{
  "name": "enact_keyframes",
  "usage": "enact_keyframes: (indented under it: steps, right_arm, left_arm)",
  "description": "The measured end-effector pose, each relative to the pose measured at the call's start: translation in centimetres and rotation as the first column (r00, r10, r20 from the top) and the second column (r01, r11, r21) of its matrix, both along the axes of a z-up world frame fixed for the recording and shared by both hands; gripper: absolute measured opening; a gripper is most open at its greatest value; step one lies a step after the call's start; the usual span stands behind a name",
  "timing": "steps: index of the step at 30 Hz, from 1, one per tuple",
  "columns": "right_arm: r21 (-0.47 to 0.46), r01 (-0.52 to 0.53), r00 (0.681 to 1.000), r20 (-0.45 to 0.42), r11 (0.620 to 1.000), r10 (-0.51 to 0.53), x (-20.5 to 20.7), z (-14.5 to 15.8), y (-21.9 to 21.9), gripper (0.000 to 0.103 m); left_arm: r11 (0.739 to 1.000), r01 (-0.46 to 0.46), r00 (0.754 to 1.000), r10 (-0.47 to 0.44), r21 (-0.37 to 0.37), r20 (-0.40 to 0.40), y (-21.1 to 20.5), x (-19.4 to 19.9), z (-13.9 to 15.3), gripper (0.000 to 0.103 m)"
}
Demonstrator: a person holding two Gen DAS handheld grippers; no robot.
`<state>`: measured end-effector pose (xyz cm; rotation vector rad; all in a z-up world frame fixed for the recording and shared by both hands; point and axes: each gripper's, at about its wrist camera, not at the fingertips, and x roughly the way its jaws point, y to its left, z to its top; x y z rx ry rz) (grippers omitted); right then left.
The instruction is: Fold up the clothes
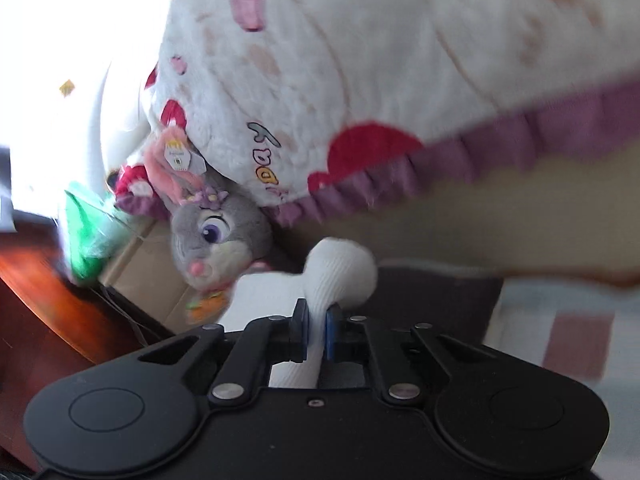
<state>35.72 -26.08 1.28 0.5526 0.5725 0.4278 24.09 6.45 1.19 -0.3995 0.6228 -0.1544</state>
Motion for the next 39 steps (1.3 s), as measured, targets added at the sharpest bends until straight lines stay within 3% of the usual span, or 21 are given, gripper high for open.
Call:
enact_keyframes:
  steps: [1,2,3,4,5,6,8,10,13,17,21,24,27,29,32,34,36,39]
  right_arm:
    - [-0.093,0.022,1.000,0.020,0.995,-0.020,-0.3,0.4,0.7,0.010]
    - [-0.175,0.068,0.997,0.039,0.982,-0.062,-0.8,0.7,1.3,0.017]
    - [-0.256,0.115,0.993,0.060,0.960,-0.103,-1.4,1.0,1.9,0.026]
    - [-0.333,0.162,0.986,0.085,0.929,-0.141,-2.0,1.3,2.6,0.042]
    - [-0.373,0.214,0.976,0.109,0.903,-0.187,-2.8,1.5,2.9,0.047]
    - [-0.347,0.235,0.971,0.126,0.908,-0.203,-4.0,1.6,2.7,0.047]
    - [-0.169,0.100,0.987,0.145,0.981,-0.076,-7.1,1.3,2.0,0.034]
    - [-0.083,-0.032,0.986,0.160,0.996,0.045,-9.8,0.6,2.9,0.035]
    - [-0.135,-0.152,0.975,0.143,0.979,0.171,-12.7,-0.3,5.8,0.037]
    - [-0.231,-0.235,0.950,0.152,0.944,0.273,-15.1,-0.6,8.6,0.037]
    - [-0.254,-0.292,0.935,0.129,0.922,0.331,-14.9,-1.1,8.8,0.038]
    - [-0.297,-0.330,0.925,0.088,0.896,0.370,-15.8,-1.7,9.0,0.041]
    - [-0.367,-0.349,0.918,0.049,0.862,0.392,-16.7,-2.4,9.0,0.042]
    - [-0.369,-0.340,0.925,0.034,0.865,0.378,-16.9,-2.8,8.2,0.042]
    - [-0.370,-0.299,0.944,0.023,0.880,0.330,-16.8,-2.9,6.7,0.043]
    - [-0.378,-0.274,0.952,0.026,0.884,0.306,-17.0,-2.7,5.7,0.043]
    - [-0.390,-0.250,0.959,0.029,0.887,0.283,-17.2,-2.2,4.8,0.044]
    - [-0.440,-0.211,0.965,0.048,0.873,0.258,-18.6,-1.2,4.0,0.044]
  left_arm:
    - [1.000,-0.001,1.000,0.001,0.014,0.001,-0.3,0.1,0.0,0.006]
    - [1.000,-0.001,1.000,0.001,0.028,0.003,-0.5,0.1,0.1,0.006]
    - [0.999,-0.002,1.000,0.002,0.043,0.004,-0.8,0.2,0.1,0.006]
    - [0.998,-0.004,1.000,0.004,0.059,0.007,-0.9,0.3,0.3,0.006]
    - [0.997,-0.006,1.000,0.006,0.073,0.010,-1.0,0.3,0.5,0.006]
    - [0.997,-0.007,1.000,0.007,0.074,0.009,-1.0,0.3,0.5,0.006]
    - [0.997,-0.004,1.000,0.004,0.073,-0.010,-0.7,0.5,1.1,0.006]
    - [0.997,0.000,1.000,0.002,0.071,-0.030,-0.4,0.8,1.7,0.006]
    - [0.997,0.002,0.999,0.002,0.072,-0.053,0.0,1.0,2.6,0.006]
    - [0.974,-0.118,0.993,0.118,0.191,0.010,1.1,1.2,4.0,0.007]
    - [0.977,-0.170,0.980,0.181,0.126,-0.078,4.2,2.6,1.2,0.006]
    - [0.965,-0.204,0.975,0.216,0.167,-0.060,4.5,2.2,0.5,0.006]
    - [0.963,-0.219,0.971,0.230,0.156,-0.058,4.5,1.9,0.6,0.006]
    - [0.965,-0.216,0.973,0.225,0.150,-0.045,3.7,1.0,1.1,0.008]
    - [0.966,-0.205,0.977,0.210,0.158,-0.020,2.1,-1.2,1.7,0.021]
    - [0.959,-0.222,0.973,0.229,0.178,-0.022,0.8,-3.1,1.8,0.049]
    - [0.946,-0.238,0.969,0.247,0.220,-0.017,-0.4,-5.0,1.9,0.051]
    - [0.921,-0.236,0.967,0.255,0.310,-0.023,-2.4,-7.6,2.4,0.063]
